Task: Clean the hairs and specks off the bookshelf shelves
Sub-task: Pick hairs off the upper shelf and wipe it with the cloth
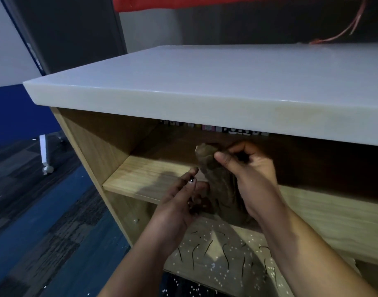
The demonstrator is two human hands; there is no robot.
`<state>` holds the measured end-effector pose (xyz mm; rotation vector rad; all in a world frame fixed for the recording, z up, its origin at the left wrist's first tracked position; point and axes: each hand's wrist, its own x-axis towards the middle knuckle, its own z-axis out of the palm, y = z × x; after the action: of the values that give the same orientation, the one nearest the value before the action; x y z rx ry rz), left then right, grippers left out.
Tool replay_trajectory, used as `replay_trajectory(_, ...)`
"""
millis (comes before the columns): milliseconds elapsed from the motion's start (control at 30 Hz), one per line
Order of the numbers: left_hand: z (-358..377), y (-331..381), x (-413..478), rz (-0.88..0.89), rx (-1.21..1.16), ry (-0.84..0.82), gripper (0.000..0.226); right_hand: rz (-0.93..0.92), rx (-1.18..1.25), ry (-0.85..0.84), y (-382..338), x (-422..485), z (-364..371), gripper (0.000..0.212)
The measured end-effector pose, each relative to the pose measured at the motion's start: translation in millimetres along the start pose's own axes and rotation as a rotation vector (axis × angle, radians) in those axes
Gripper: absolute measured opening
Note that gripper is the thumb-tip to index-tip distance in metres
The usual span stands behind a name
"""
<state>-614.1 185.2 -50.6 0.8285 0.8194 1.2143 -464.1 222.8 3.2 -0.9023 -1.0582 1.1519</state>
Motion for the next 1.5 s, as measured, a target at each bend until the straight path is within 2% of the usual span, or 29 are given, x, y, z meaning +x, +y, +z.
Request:
replay_trajectory(100, 19, 6, 6, 0.049, 0.079, -0.008, 0.041, -0.102, -0.177, 0.12, -13, 4, -14, 0.02)
replay_trajectory(267, 29, 12, 24, 0.256, 0.376, 0.162, 0.023, -0.161, -0.425, 0.332, -36, 13, -71, 0.009)
replay_trajectory(333, 25, 9, 30, 0.33, 0.458, 0.149, 0.02, -0.13, -0.536, 0.377, -42, 20, -110, 0.024)
replay_trajectory(367, 23, 8, 33, 0.358, 0.49, 0.136, 0.019, -0.104, -0.726, 0.376, -43, 23, -129, 0.028)
replay_trajectory(467, 11, -1, 41, 0.383, 0.541, 0.085, 0.024, 0.096, -1.344, 0.359, -37, 16, -174, 0.044)
replay_trajectory(533, 5, -8, 46, 0.392, 0.58, 0.068, 0.025, 0.098, -1.477, 0.29, -29, 3, -183, 0.046)
replay_trajectory(600, 2, -14, 52, 0.437, 0.66, 0.087, 0.026, 0.073, -1.581, 0.098, -14, -9, -178, 0.05)
replay_trajectory(667, 5, -16, 57, 0.46, 0.738, 0.08, 0.027, 0.131, -1.714, -0.057, 2, -16, -171, 0.059)
replay_trajectory(733, 6, -17, 60, 0.48, 0.805, 0.067, 0.026, 0.186, -1.751, -0.097, 12, -14, -164, 0.064)
replay_trajectory(867, 8, -26, 71, 0.447, 0.817, 0.047, 0.023, 0.176, -1.703, -0.202, 20, 1, -136, 0.069)
replay_trajectory(933, 1, -29, 78, 0.519, 0.923, 0.041, 0.024, 0.095, -1.653, -0.267, 29, 6, -112, 0.065)
replay_trajectory(1000, -6, -27, 81, 0.554, 0.991, 0.038, 0.011, -0.01, -1.609, -0.343, 39, 5, -89, 0.058)
replay_trajectory(1067, -11, -26, 83, 0.564, 1.009, 0.034, 0.024, -0.101, -1.587, -0.444, 46, -1, -74, 0.054)
replay_trajectory(1133, -17, -27, 87, 0.575, 1.056, 0.046, 0.021, -0.154, -1.578, -0.477, 48, -7, -77, 0.053)
replay_trajectory(1200, -21, -28, 88, 0.554, 1.068, 0.032, 0.023, -0.152, -1.568, -0.428, 43, -11, -98, 0.052)
replay_trajectory(1267, -20, -28, 87, 0.51, 1.024, 0.014, 0.036, -0.116, -1.578, -0.354, 33, -14, -128, 0.051)
replay_trajectory(1400, -17, -29, 84, 0.491, 0.982, 0.025, 0.021, 0.097, -1.664, -0.198, 2, -21, -205, 0.051)
replay_trajectory(1500, -58, -38, 109, 0.388, 1.039, 0.031, 0.033, 0.214, -1.709, -0.038, -17, -31, -277, 0.053)
